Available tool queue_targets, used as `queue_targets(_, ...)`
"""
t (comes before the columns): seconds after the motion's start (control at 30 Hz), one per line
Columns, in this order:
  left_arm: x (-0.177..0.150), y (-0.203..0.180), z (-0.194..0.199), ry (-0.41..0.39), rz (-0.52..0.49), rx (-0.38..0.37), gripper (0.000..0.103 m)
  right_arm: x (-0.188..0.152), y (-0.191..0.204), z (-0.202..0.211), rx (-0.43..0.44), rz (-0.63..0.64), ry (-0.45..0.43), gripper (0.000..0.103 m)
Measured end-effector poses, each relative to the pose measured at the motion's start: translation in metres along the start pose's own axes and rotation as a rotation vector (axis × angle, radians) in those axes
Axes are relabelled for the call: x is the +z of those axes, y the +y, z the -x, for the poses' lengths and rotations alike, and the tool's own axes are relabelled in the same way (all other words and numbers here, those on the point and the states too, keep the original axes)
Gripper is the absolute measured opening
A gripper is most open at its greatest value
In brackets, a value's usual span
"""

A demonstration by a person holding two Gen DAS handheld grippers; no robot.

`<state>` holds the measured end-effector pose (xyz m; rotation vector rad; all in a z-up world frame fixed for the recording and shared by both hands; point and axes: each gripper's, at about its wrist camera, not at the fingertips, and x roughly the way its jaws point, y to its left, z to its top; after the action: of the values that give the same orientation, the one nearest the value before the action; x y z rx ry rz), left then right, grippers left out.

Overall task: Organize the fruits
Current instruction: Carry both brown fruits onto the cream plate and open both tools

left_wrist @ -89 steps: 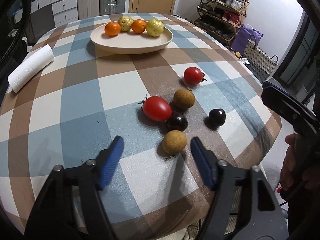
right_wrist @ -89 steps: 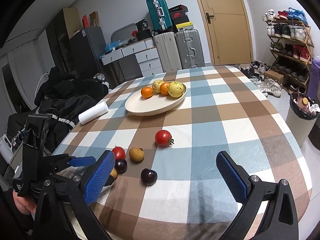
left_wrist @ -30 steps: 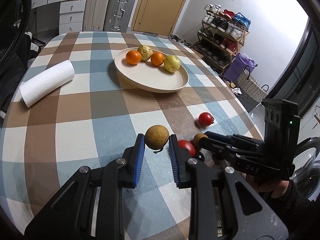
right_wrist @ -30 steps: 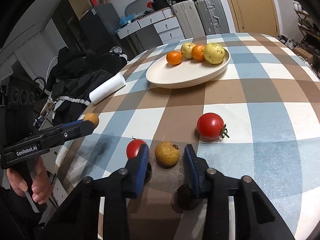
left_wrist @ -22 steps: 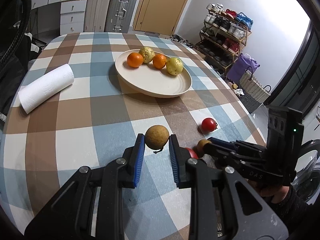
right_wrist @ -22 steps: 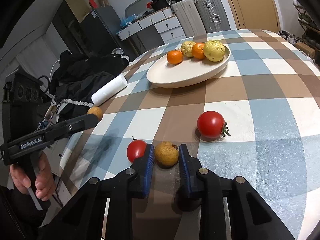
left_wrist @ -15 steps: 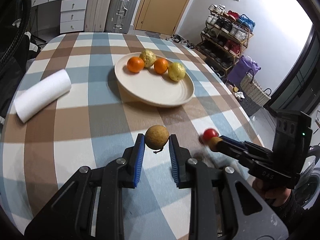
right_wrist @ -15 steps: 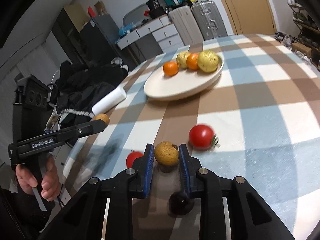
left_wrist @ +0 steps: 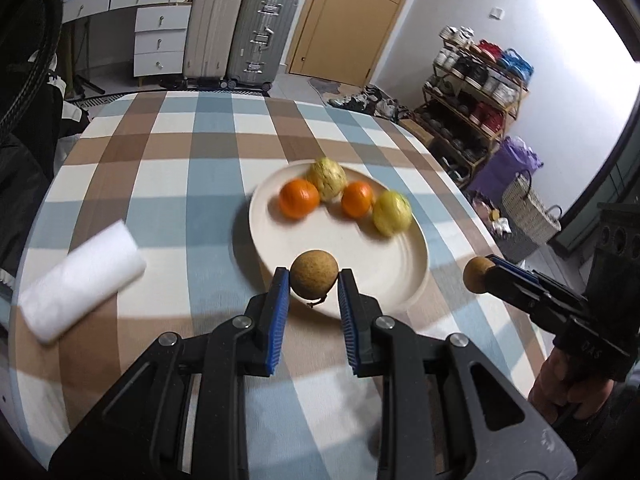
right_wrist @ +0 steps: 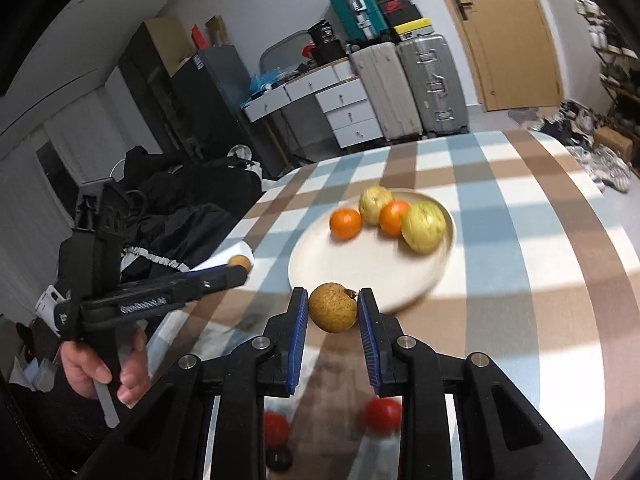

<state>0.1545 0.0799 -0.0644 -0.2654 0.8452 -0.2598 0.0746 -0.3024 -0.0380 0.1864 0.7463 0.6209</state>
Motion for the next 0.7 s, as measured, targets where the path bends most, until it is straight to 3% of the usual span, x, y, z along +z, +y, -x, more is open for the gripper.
queue_targets(0.37,0.036,0.015,-0.075,0.075,0.008,0.016,0.022,0.069,-0.017,-0.083,0.009,0.036,0.070,0.026)
queue_targets(0.7,0.048,0.027,-0.109,0.108,0.012,0.005,0.022,0.077,-0.026,-0.154,-0.072,0.119,0.184,0.026)
